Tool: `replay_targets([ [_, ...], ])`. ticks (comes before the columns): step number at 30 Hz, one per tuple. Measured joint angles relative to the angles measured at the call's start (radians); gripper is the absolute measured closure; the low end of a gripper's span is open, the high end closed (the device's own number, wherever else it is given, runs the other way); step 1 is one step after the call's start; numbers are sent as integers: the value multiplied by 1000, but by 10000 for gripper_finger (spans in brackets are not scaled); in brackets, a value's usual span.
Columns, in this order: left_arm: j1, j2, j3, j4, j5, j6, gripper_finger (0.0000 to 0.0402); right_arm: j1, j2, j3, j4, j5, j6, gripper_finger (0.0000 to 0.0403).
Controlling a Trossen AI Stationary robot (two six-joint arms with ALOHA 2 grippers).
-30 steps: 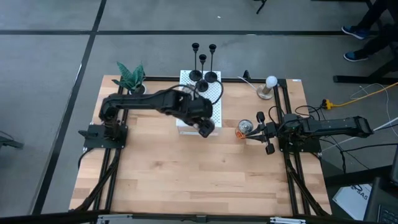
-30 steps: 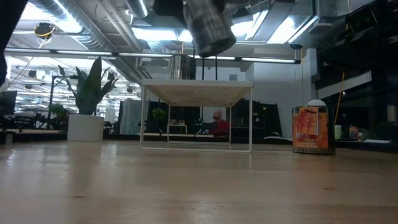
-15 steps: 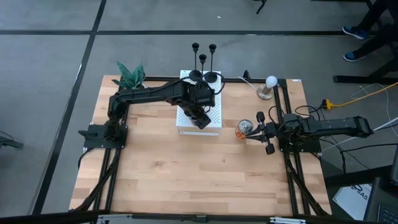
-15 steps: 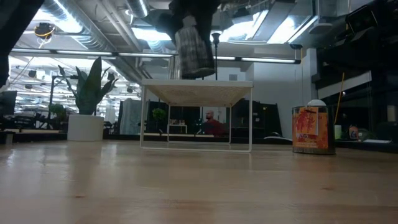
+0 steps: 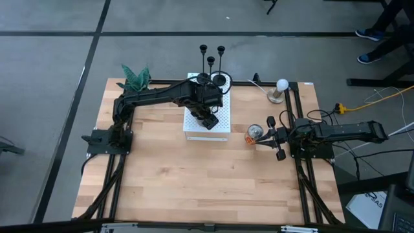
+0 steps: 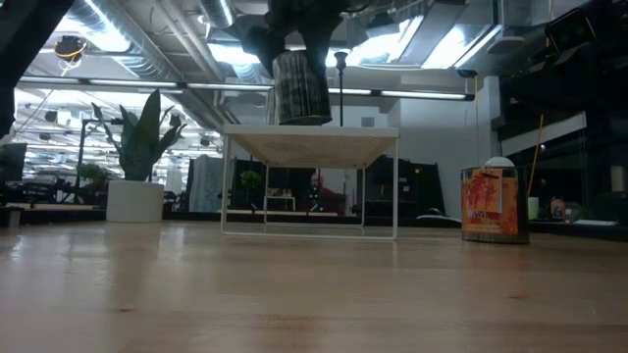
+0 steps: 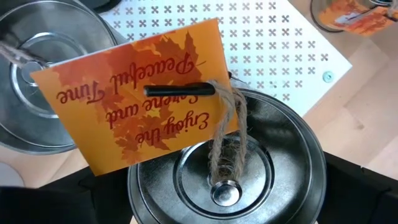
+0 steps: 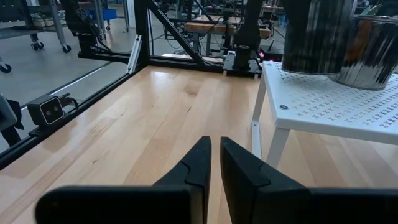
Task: Pick & Place candle stick holders
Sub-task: Put the left orange scented candle on the shelf
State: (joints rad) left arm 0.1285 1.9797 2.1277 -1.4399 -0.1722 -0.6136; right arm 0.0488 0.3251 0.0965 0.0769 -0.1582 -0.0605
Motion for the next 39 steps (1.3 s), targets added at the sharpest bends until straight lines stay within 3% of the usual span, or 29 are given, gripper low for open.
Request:
replay_targets([
  [39, 5, 0, -1, 34, -34, 6, 25, 0, 0, 0, 0, 0, 0, 363],
])
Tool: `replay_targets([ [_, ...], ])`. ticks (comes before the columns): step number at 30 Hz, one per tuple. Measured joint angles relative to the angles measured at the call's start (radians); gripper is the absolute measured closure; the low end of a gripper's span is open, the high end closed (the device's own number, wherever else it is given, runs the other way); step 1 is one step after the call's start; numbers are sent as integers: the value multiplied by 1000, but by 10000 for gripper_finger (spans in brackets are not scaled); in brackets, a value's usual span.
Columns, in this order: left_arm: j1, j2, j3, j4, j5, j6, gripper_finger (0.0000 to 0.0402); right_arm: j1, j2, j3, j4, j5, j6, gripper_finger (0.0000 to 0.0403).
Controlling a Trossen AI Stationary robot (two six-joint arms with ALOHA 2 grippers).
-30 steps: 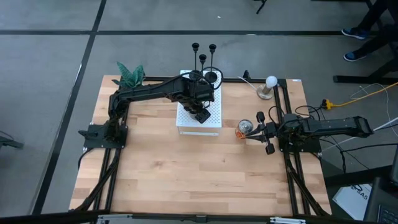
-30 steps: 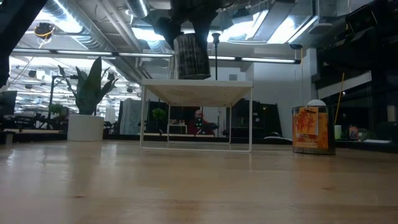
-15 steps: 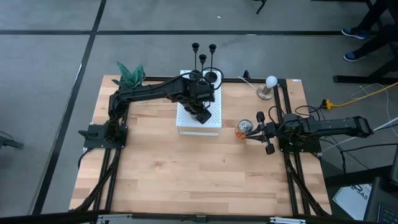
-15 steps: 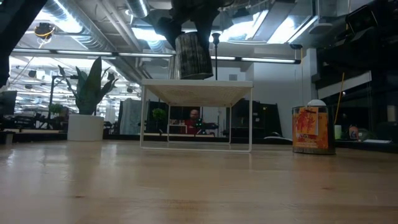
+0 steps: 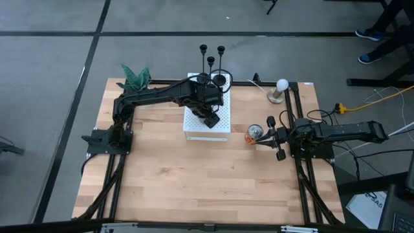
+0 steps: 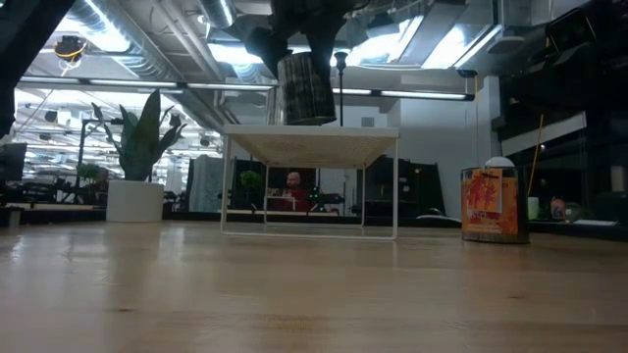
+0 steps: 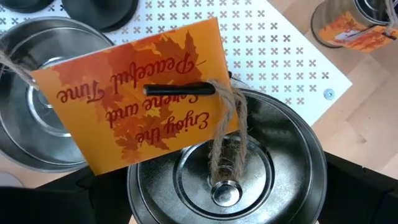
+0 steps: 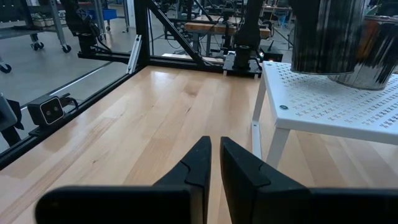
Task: Pick & Place candle stick holders
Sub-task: Put the left orange scented candle on the shelf, then put the orange scented candle on the shelf
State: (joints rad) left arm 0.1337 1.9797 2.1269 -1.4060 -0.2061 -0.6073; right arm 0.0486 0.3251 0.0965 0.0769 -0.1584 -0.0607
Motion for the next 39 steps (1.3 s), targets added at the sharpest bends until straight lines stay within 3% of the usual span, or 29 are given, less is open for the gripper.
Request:
replay_targets([
  [11, 8, 0, 0, 6, 95, 44, 24, 0, 0, 0, 0, 0, 0, 363],
  [23, -10, -2, 0, 13, 14, 46, 2, 0, 0, 0, 0, 0, 0, 363],
  [33, 0, -15, 0, 12, 75, -1, 2, 0, 0, 0, 0, 0, 0, 363],
  [39, -14, -44, 0, 12, 38, 0, 2, 0, 0, 0, 0, 0, 0, 363],
])
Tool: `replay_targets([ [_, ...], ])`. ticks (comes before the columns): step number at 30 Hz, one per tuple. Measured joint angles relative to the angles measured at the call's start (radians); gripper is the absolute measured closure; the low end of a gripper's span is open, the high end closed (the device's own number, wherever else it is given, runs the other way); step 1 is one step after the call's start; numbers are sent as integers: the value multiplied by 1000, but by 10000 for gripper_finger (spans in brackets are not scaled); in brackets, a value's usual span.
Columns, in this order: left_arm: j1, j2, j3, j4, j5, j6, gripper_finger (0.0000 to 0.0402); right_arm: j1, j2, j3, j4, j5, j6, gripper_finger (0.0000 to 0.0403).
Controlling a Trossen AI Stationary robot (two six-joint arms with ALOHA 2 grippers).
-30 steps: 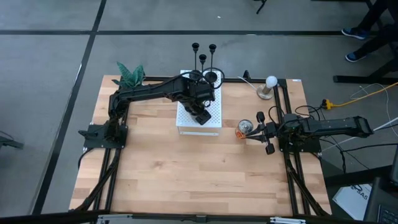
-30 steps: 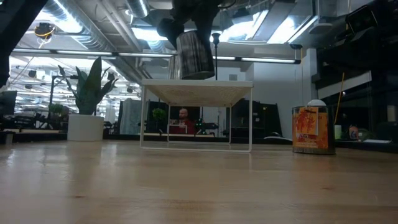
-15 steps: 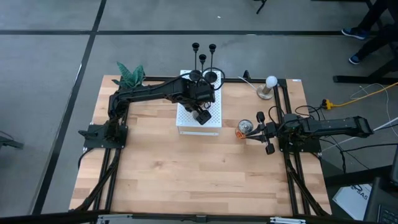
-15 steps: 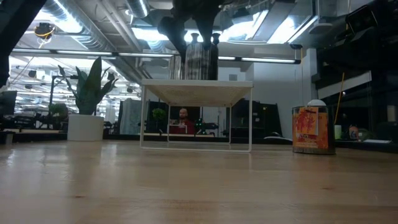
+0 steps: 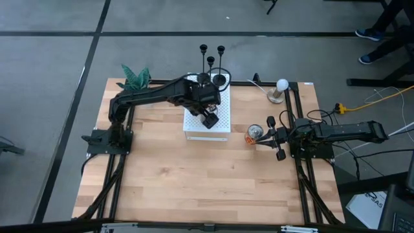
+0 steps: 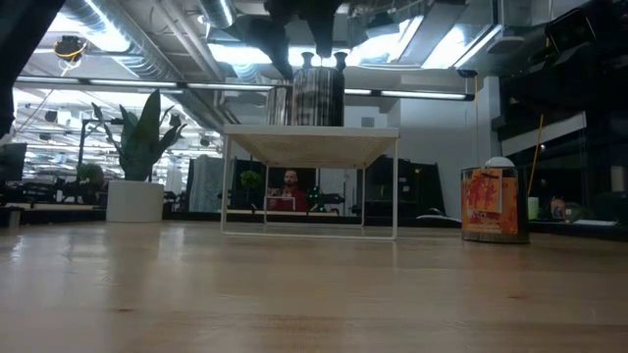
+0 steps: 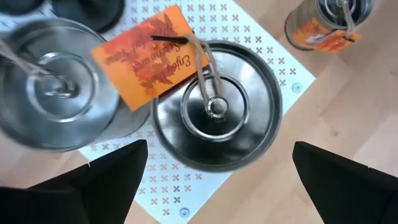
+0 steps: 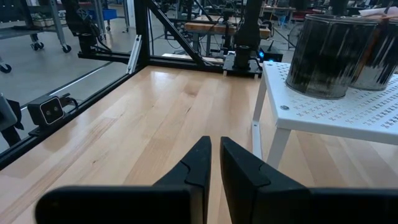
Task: Pick & Place candle stick holders
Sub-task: Put the orange scented candle on the shelf
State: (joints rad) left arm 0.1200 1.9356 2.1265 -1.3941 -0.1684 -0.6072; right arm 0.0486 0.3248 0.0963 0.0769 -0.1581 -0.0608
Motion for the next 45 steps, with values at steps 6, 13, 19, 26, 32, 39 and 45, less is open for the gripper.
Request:
replay_targets([
  [6, -31, -39, 0, -1, -92, 22, 2, 0, 0, 0, 0, 0, 0, 363],
  [13, -100, -78, 1, 1, -281, 44, 1, 0, 0, 0, 0, 0, 0, 363],
  [19, -173, -84, 1, 7, -407, 55, 1, 0, 0, 0, 0, 0, 0, 363],
  [26, -243, -86, -27, 63, -473, 68, 1, 0, 0, 0, 0, 0, 0, 363],
  [32, -296, -85, -43, 164, -363, 167, 1, 0, 0, 0, 0, 0, 0, 363],
  [39, -309, -84, -43, 402, -64, 363, 1, 0, 0, 0, 0, 0, 0, 363],
  [45, -316, -80, -44, 451, -55, 423, 1, 0, 0, 0, 0, 0, 0, 363],
])
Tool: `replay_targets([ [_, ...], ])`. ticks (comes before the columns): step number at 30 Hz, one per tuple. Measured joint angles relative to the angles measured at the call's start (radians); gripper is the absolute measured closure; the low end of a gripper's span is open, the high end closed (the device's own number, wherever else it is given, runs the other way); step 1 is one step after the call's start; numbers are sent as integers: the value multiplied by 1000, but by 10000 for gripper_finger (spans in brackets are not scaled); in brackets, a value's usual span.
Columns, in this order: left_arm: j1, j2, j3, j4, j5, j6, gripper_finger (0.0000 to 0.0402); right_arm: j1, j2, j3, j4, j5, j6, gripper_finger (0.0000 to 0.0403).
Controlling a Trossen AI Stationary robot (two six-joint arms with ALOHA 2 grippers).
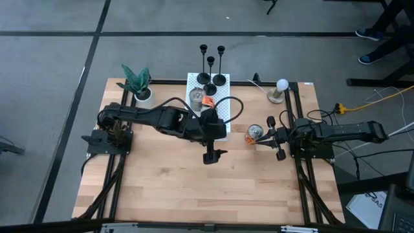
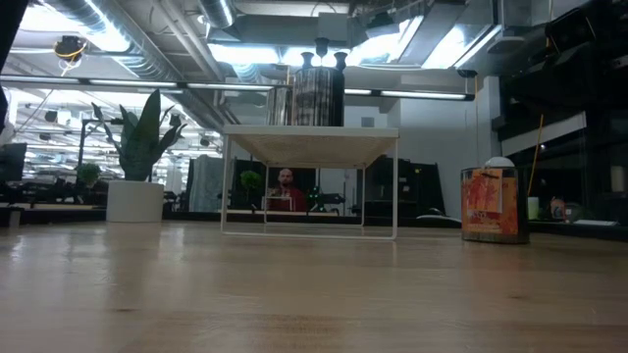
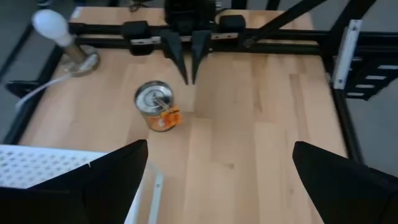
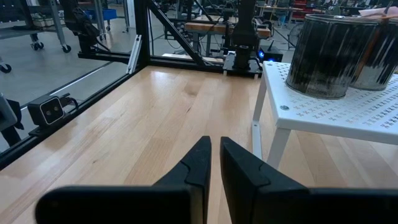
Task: Pick & Place candle stick holders
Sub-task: Put the orange scented candle on the shelf
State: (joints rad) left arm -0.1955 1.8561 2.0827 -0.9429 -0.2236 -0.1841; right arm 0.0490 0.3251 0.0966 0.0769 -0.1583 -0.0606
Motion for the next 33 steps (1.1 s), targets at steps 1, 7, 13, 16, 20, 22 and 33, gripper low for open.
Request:
replay_targets([
  [1, 0, 0, 0, -1, -18, 0, 1, 0, 0, 0, 0, 0, 0, 363],
  [7, 2, 0, 0, -1, -93, -36, 2, 0, 0, 0, 0, 0, 0, 363],
  [13, -3, 0, 0, 5, -92, -61, 2, 0, 0, 0, 0, 0, 0, 363],
  [16, -8, 0, 0, 5, -65, -89, 2, 0, 0, 0, 0, 0, 0, 363],
  [20, -6, 0, 0, 14, 112, 41, 2, 0, 0, 0, 0, 0, 0, 363],
  [22, 0, 1, 0, 41, 170, 71, 2, 0, 0, 0, 0, 0, 0, 363],
  [33, 33, -14, -219, 222, 197, 124, 2, 0, 0, 0, 0, 0, 0, 363],
])
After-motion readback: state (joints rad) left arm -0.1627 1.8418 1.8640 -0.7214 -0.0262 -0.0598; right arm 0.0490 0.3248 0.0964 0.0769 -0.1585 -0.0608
